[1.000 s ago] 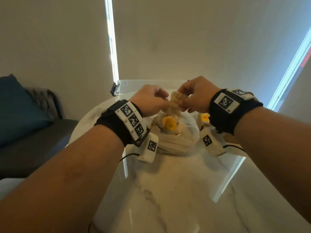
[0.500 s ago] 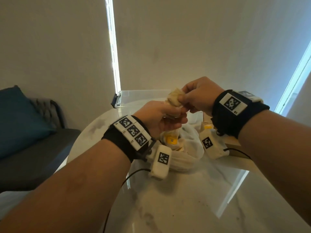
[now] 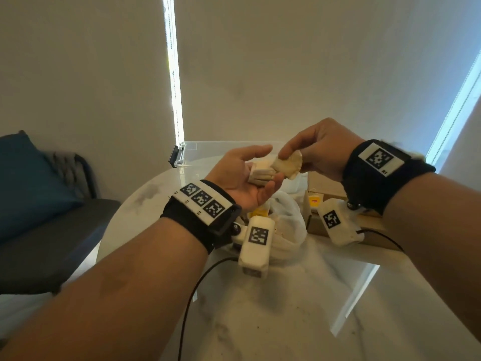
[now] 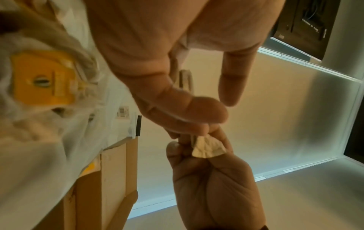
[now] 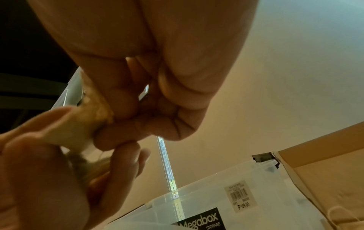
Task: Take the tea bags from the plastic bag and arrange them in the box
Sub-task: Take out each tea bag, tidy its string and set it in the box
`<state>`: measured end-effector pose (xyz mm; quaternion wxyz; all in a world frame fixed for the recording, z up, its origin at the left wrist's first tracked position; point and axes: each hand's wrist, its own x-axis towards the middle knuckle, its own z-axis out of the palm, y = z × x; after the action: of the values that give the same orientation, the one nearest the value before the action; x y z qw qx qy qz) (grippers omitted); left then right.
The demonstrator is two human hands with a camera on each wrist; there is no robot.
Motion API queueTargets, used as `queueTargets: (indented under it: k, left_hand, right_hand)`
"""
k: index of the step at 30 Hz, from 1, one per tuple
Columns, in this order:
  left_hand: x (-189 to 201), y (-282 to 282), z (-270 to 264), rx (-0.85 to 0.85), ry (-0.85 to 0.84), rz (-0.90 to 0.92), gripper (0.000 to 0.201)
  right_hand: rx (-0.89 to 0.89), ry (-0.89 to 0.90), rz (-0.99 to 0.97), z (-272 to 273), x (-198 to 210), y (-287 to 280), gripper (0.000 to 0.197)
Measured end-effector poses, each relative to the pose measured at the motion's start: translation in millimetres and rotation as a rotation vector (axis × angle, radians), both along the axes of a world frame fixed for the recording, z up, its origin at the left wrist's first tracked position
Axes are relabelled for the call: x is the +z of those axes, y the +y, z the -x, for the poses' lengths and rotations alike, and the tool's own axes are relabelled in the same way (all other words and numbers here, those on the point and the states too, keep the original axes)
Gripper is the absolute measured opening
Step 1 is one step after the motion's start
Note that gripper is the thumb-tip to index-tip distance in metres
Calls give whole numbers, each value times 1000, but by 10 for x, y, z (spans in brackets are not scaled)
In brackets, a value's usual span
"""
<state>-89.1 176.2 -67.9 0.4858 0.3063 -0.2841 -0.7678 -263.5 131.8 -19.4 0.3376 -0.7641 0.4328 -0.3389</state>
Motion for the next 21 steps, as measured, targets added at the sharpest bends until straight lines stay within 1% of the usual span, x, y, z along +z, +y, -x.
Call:
queueTargets:
  k: [3,5,7,8,10,11,13,14,17,19,21]
  left_hand:
    - [-29,-4,94,34,-59,-1,27]
    - [-81,-23,141,83,-116,15,18]
    - [-127,-55,181,133,-139,31,18]
    - [-143,-72,194,164,-135,39,20]
    - [-161,-108,209,215,-115,56,20]
    - [-167,-123,217,229,-109,61,19]
    - [-182,-147,233,240,-112,64,23]
    - [-189,-157,244,241,-121,65,26]
    - [-188,-160,301,233,-162,78,29]
    - [-175,-163,361,239,-192,88,26]
    - [-169,-181,413,258,-212,80,19]
  right_hand:
    - [21,77,11,30,-11,-3,15]
    - [22,110,17,53,-12,-16,22]
    - [6,51,-24,66,-13,-26,30]
    - [-14,-5,-55,65,-12,-32,30]
    - [-73,-80,-107,73,-5,-60,18]
    - [-91,-79,-127,87,-5,-77,20]
    - [-106,37,-96,127,-5,-133,31]
    - [-104,122,-48,145,0,-147,30]
    - [-81,317,78,178,10,-153,16]
    - [-74,383,113,190,30,-150,8]
    - [-94,421,125,221,64,-176,6]
